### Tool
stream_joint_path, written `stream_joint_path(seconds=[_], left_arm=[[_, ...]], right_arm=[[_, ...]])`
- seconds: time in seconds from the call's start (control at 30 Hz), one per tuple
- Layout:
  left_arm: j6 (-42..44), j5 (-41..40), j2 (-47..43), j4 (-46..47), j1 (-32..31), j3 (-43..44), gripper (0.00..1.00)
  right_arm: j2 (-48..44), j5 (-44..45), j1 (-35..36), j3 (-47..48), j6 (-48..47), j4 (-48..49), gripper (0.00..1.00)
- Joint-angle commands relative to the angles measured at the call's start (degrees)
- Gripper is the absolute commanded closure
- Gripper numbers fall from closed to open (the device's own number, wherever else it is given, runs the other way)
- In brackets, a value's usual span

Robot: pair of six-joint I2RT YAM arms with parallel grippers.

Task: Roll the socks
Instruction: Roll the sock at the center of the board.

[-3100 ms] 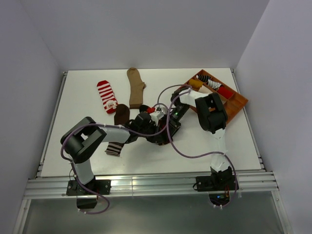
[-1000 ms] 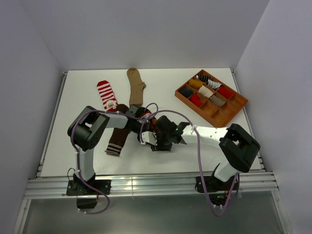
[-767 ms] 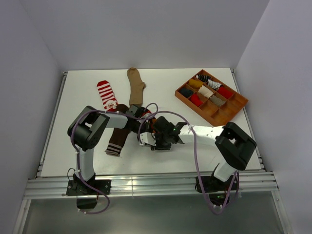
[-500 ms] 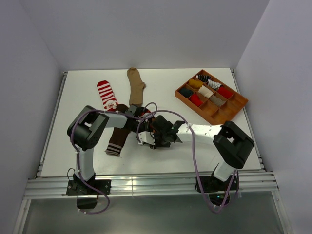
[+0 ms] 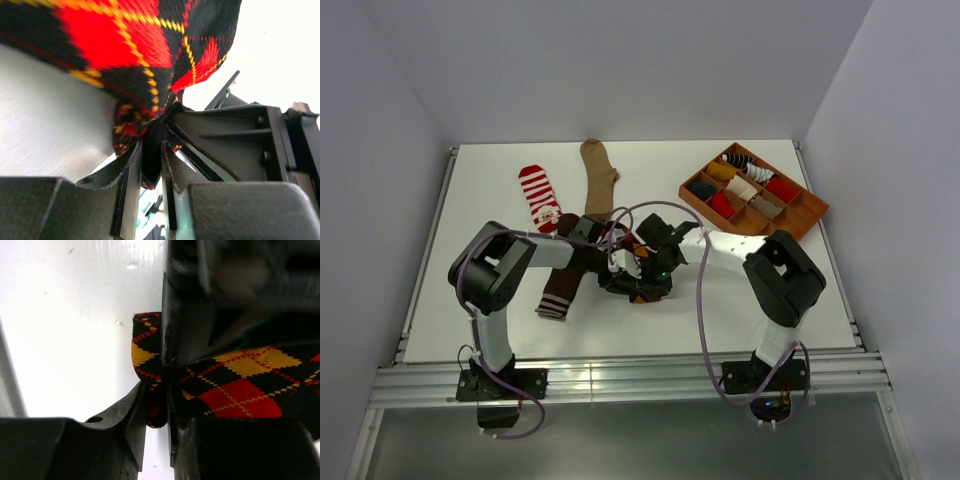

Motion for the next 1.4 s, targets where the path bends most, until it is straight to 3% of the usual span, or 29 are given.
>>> stream_joint_path(seconds=[0.0,0.3,0.57,0.7,1.03,1.37], left_arm=[[-4.42,-4.68,-3.51,5.36,0.52,-1.38,0.73],[-9.44,-10.29,-6.76,10.72,0.52,-4.98,0.74],[-5.57,-20.84,-13.44,10.99,0.17,-7.26,0.71],[-1.18,-25.24,-16.6,13.44,-1.32,-7.53,0.68],[5.59,-21.21,-13.1,28.9,-6.68,-7.1,0.59],[0.24,-20.06,-4.05,41.73,-8.18,-9.2,0.61]], right_arm=[[2.67,-8.83,-3.87,2.98,-0.58,-10.86,0.82],[12.15,-18.34,-11.53,12.73,-4.09,-24.13,0.82],[21.47,-21.78,-16.63,21.0,-5.42,-33.71,0.82],[23.06,-21.33,-17.25,21.71,-5.15,-33.54,0.81],[26.05,-22.74,-17.6,24.7,-6.38,-37.06,0.81],[27.37,-23.0,-18.13,25.4,-6.47,-38.2,0.81]])
